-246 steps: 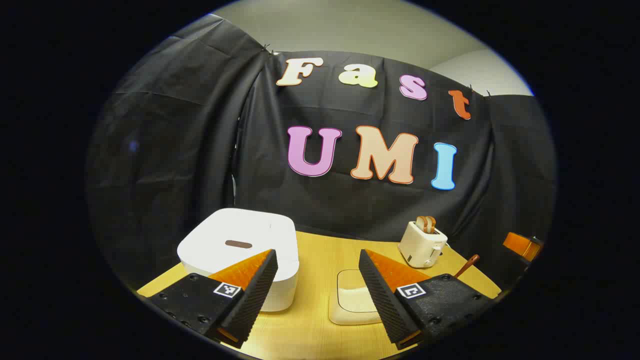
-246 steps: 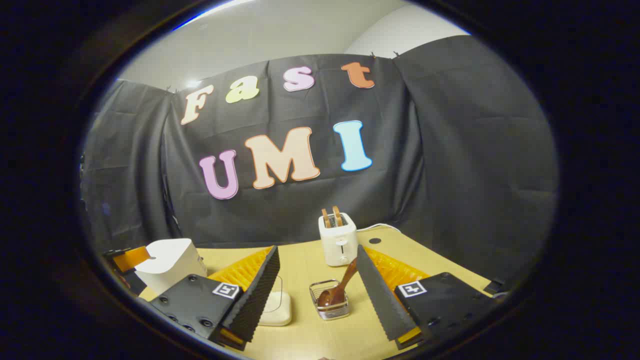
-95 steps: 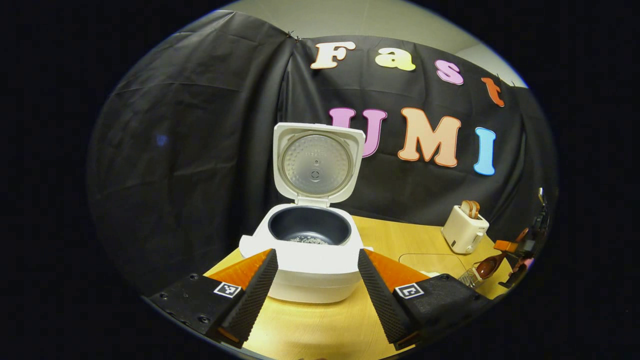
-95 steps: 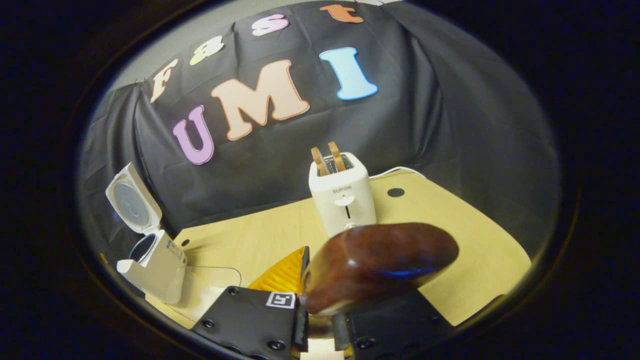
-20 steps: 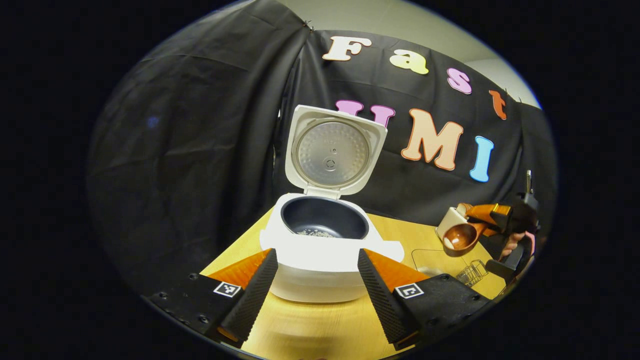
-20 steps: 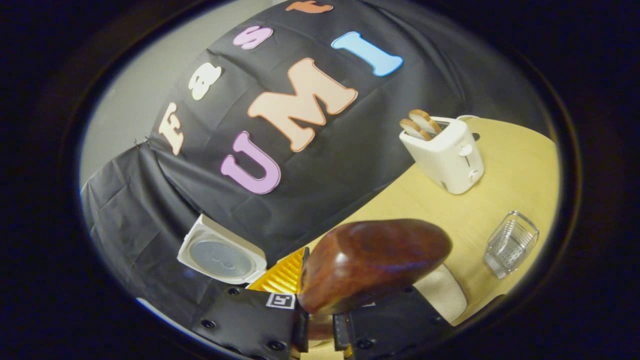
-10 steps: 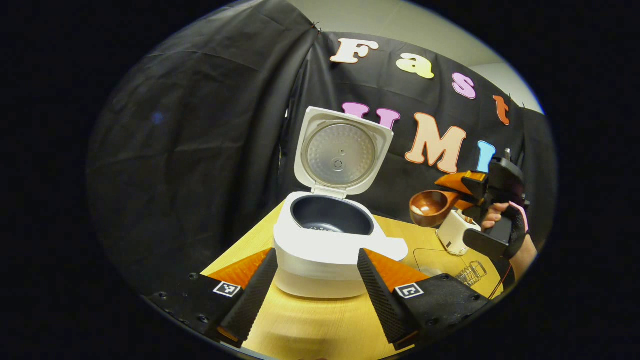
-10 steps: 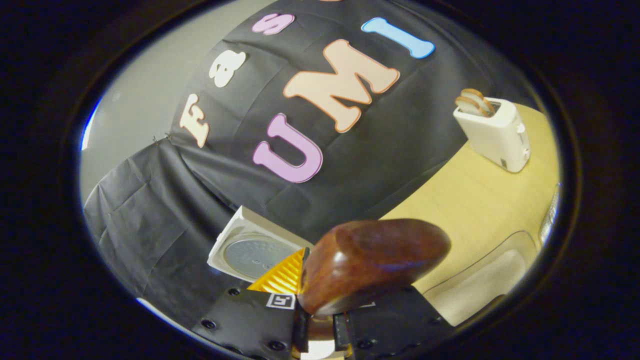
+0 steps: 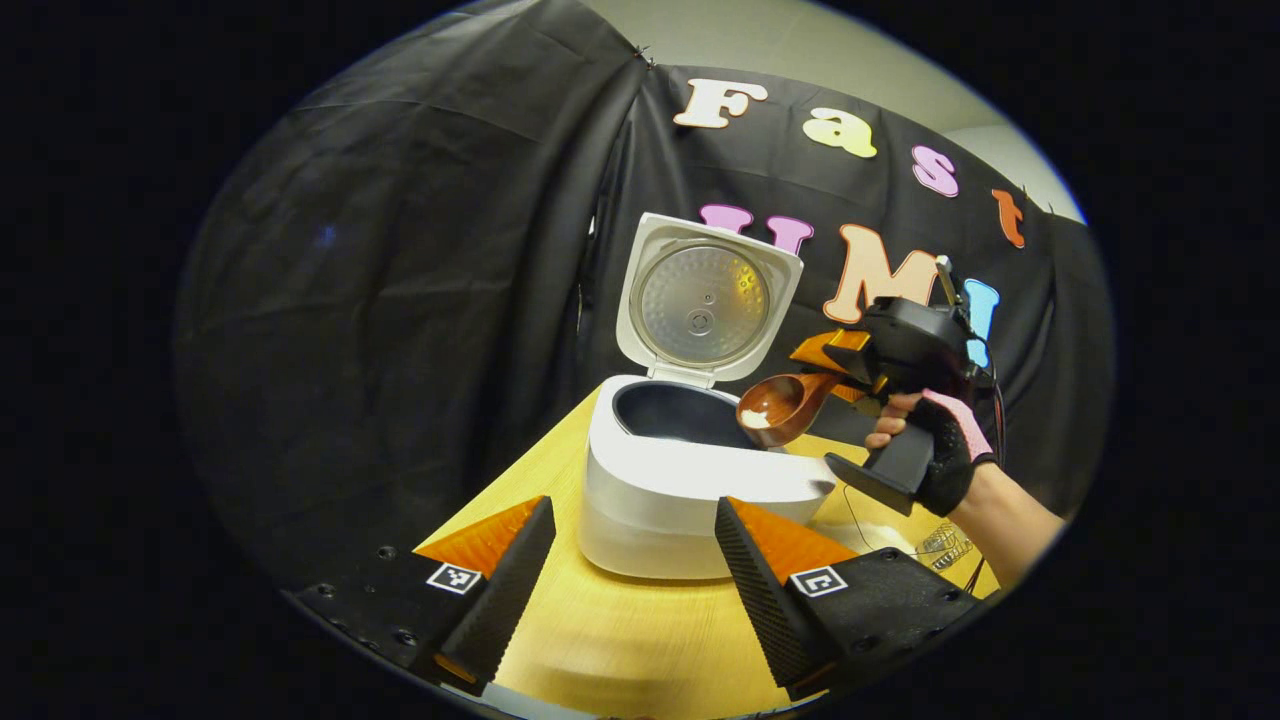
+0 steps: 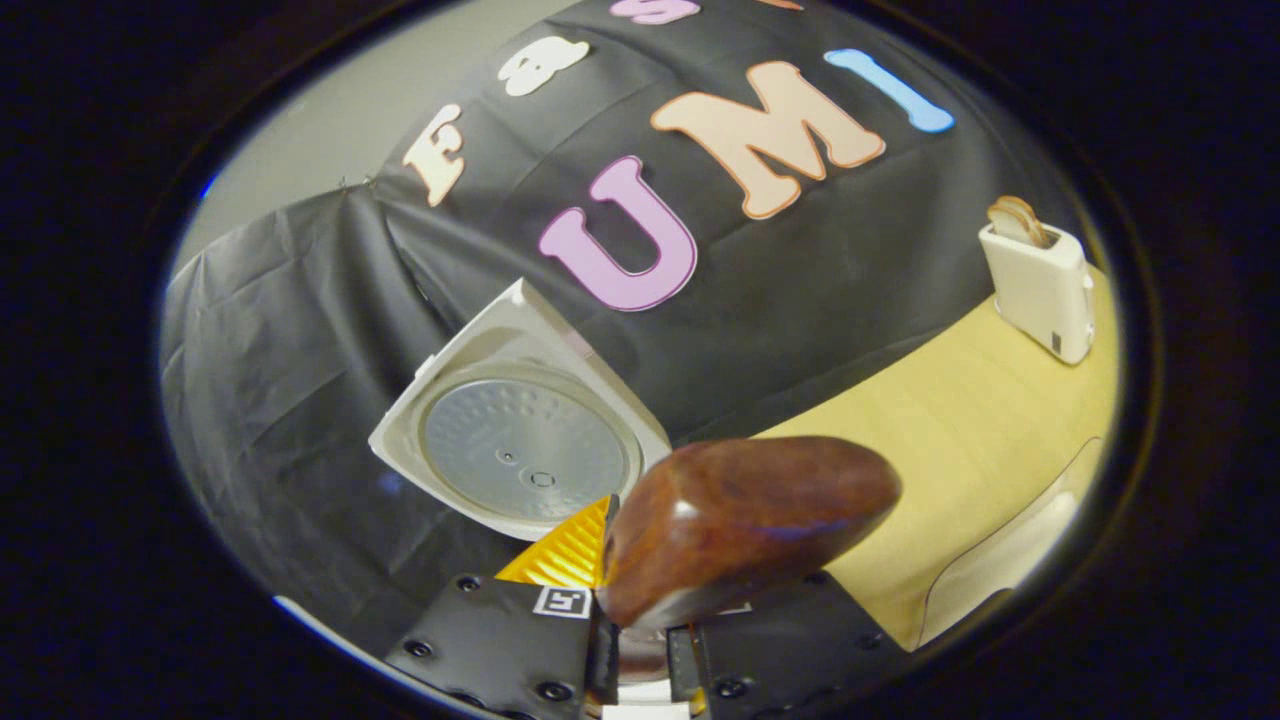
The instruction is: Close the left gripper, press the button to open the rice cooker; take a wooden spoon from the chopstick holder with the right hand, scoop a spoonful of rice and pour it into the rice cooker, then put the wooden spoon back into the chopstick holder.
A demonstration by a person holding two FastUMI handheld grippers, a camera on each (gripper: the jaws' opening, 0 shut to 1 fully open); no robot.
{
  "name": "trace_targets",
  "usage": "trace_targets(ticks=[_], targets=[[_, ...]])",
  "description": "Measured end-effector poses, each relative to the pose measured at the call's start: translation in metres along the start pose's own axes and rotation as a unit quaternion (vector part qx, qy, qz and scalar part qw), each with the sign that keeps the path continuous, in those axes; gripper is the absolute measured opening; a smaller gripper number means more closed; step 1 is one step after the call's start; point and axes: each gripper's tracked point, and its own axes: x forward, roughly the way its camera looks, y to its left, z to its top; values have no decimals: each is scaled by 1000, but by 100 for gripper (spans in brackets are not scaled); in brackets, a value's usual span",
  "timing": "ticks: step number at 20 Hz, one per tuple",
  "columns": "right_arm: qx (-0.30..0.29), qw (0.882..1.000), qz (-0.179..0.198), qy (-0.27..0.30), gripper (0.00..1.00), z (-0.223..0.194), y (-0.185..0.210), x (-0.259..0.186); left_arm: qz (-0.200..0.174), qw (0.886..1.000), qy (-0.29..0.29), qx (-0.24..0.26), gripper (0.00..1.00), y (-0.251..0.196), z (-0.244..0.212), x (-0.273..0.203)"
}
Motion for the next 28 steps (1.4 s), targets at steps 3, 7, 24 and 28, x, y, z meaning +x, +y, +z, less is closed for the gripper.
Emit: trace_targets(ticks=[3, 7, 24, 28], targets=[[-72, 997, -14, -21, 21, 0, 11, 1, -3, 1000, 1, 0, 96, 0, -1, 1], [-194, 979, -26, -48, 20, 3, 29, 4, -11, 1000, 10, 2, 96, -2, -9, 1], [-578, 806, 0, -127, 21, -27, 114, -24, 4, 1000, 2, -13, 96, 12, -13, -17], [-493, 864, 27, -96, 22, -29, 106, -23, 4, 1000, -4, -13, 96, 14, -14, -13]])
